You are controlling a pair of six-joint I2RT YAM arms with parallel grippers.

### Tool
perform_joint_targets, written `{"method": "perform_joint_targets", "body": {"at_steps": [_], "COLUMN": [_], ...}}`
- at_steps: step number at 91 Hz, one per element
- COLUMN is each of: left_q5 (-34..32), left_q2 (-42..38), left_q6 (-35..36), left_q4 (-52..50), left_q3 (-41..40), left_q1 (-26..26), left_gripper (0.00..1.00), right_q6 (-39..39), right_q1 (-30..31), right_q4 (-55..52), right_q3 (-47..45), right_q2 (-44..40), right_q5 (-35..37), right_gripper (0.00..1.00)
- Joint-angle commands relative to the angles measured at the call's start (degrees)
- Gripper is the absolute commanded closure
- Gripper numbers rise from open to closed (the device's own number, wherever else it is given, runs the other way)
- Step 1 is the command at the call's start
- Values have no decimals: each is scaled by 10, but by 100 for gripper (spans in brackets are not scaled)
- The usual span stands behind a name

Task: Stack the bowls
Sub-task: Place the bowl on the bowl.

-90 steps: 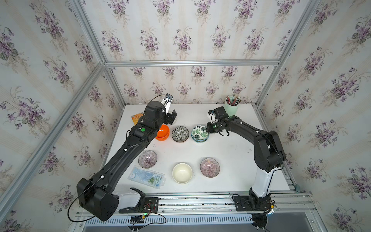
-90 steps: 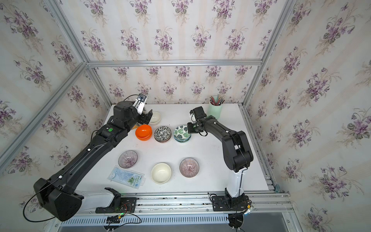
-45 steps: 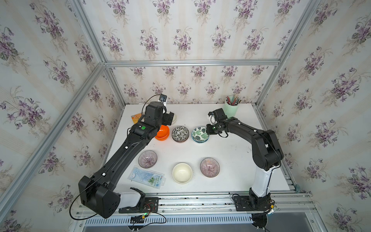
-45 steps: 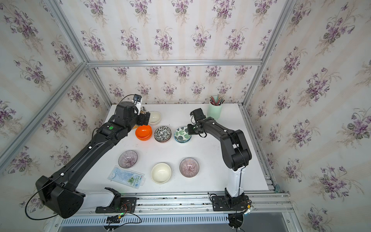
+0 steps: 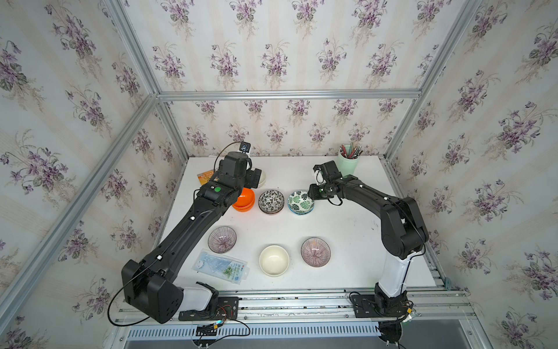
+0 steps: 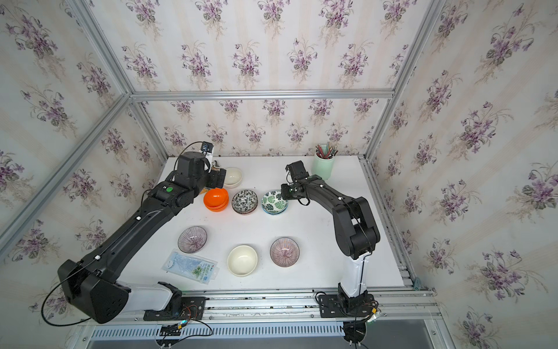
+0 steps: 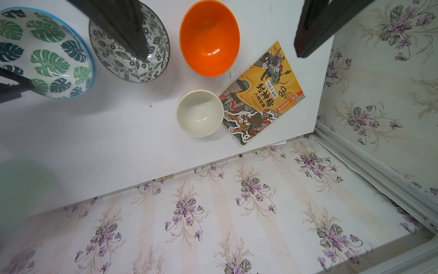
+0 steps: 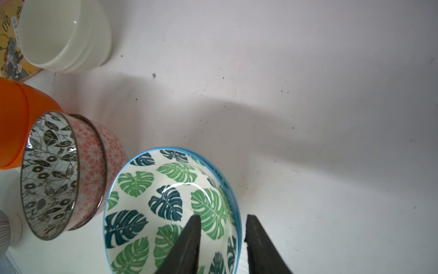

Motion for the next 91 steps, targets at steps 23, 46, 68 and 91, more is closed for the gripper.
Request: {"method": "perform_joint_targets", "body": {"at_steps": [23, 46, 68, 91], "left_q5": [-23, 42, 95, 124], "left_q2": [45, 173, 319, 412], "left_q6": [-46, -171, -163, -166], "left_q4": [-60, -218, -264, -239], "left_q3": [40, 200, 322, 353], "left_q1": [7, 81, 124, 131], "left_gripper": [0, 6, 23, 34], "right_q6": [-7, 18, 35, 39], "right_q1": [-14, -16, -24, -24], "right_q4": [9, 59, 90, 96], "right_q3": [-29, -64, -94, -101], "right_q2": [-19, -70, -138, -142], "right_q5": [22, 50, 73, 51], "right_gripper": [70, 58, 56, 56]}}
